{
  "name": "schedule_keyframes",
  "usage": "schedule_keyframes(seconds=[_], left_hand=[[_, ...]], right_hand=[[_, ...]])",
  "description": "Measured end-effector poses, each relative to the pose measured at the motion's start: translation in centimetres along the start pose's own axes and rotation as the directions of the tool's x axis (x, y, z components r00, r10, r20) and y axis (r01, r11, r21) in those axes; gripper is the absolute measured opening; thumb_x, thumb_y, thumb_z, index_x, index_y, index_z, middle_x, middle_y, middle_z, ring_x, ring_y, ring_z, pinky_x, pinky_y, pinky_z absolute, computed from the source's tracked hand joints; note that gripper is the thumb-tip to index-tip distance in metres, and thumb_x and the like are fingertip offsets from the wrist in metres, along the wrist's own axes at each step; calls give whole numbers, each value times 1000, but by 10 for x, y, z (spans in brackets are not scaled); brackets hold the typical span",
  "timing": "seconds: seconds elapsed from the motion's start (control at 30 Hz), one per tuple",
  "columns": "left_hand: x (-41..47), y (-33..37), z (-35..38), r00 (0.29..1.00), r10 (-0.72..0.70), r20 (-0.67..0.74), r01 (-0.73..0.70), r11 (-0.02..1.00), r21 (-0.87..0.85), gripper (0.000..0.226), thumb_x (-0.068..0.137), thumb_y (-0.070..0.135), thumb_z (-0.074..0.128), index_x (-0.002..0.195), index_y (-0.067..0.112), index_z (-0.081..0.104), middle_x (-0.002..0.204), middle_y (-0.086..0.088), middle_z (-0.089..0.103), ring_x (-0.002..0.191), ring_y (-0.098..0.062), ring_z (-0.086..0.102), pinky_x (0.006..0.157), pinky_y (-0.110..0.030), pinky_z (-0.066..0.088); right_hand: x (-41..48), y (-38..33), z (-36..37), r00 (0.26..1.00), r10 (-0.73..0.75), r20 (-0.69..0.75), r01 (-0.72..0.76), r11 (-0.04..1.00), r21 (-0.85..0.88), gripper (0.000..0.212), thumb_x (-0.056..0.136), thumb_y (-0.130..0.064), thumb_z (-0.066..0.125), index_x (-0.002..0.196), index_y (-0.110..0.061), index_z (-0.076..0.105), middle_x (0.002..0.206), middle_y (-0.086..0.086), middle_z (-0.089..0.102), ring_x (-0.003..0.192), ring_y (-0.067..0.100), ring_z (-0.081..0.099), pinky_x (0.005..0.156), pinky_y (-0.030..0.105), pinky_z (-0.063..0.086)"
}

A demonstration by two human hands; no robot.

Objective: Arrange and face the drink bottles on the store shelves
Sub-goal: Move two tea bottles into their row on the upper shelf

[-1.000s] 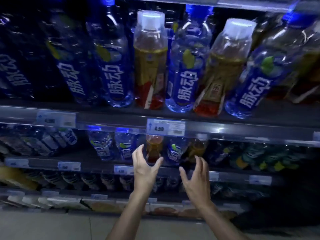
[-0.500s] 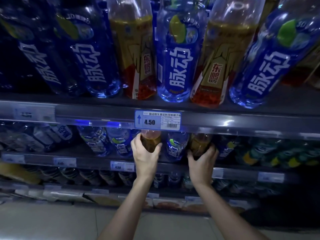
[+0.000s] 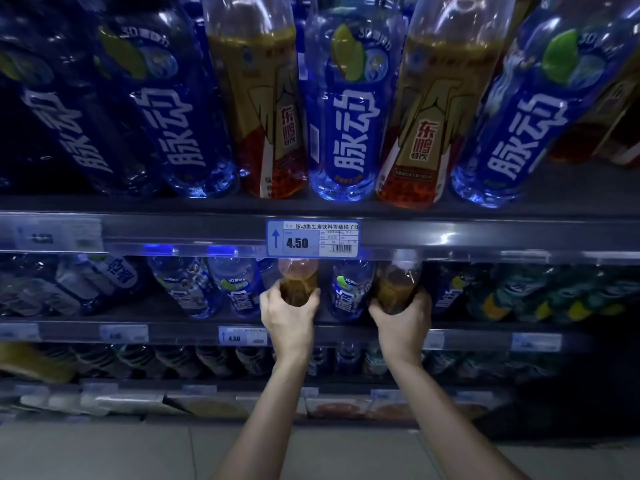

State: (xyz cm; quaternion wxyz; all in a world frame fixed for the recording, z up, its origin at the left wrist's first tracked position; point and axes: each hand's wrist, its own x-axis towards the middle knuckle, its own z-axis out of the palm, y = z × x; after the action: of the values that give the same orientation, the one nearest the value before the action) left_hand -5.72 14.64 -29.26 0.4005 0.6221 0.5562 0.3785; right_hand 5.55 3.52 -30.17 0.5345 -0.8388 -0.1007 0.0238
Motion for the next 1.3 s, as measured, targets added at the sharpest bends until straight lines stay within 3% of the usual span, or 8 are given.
schedule_keyframes(seconds=[0.2,0.37,0.47,0.53,0.9,1.0,1.2,1.3], left_hand=[[2,-10,-20,997,54,60,-53,998,-16,54,63,35,86,107,16,62,102,6,50,90,-9,52,79,-17,38],[-3,-7,-43,984,159,81,-157,987,-34,51,62,31,87,102,15,60,100,3,51,89,-4,55,78,-22,49],[-16,0,-61,972,210,105,-204,977,-67,51,59,27,89,101,15,62,98,5,51,91,4,52,73,-9,44],[-29,4,-75,970,206,132,-196,977,-79,51,58,31,89,99,17,62,96,7,51,89,2,53,71,-15,47],[-87,79,-135,925,324,199,-315,946,-76,39,59,56,78,89,50,53,92,18,52,86,3,55,67,-13,45],[-95,106,-133,900,378,215,-368,926,-89,39,62,48,80,94,37,60,91,14,54,86,0,56,70,-20,48],[-120,181,-101,872,452,186,-446,892,-75,40,62,41,84,95,32,62,88,13,53,82,0,56,68,-14,45],[-135,222,-73,843,499,198,-494,866,-80,45,63,42,84,100,29,63,89,12,54,83,1,55,70,-10,43]], right_hand=[[-14,-7,-10,995,-39,-95,47,995,85,63,66,-12,85,119,-1,54,112,14,59,102,28,58,85,31,48],[-33,-20,-23,991,-102,-87,113,984,138,60,69,-12,84,119,-9,52,108,1,55,93,13,55,75,-1,37],[-53,-27,-33,990,-131,-61,139,975,175,57,68,-12,85,116,-11,53,106,4,59,93,12,58,79,4,42],[-67,-30,-43,992,-121,-27,124,976,181,56,68,-14,84,114,-13,54,106,3,61,96,15,60,82,12,46],[-102,-79,-123,983,-181,-16,182,972,149,58,67,-24,84,117,-27,54,106,-10,51,96,-6,52,81,7,40],[-83,-93,-153,978,-208,-12,208,970,125,53,68,-30,84,113,-30,54,102,-12,52,93,-1,54,79,18,42],[-21,-122,-221,954,-295,-54,300,947,117,53,64,-31,84,105,-35,52,95,-21,49,89,-17,49,68,3,38],[18,-132,-258,946,-321,-45,324,940,108,53,64,-33,84,107,-36,53,97,-16,53,88,-10,52,69,3,37]])
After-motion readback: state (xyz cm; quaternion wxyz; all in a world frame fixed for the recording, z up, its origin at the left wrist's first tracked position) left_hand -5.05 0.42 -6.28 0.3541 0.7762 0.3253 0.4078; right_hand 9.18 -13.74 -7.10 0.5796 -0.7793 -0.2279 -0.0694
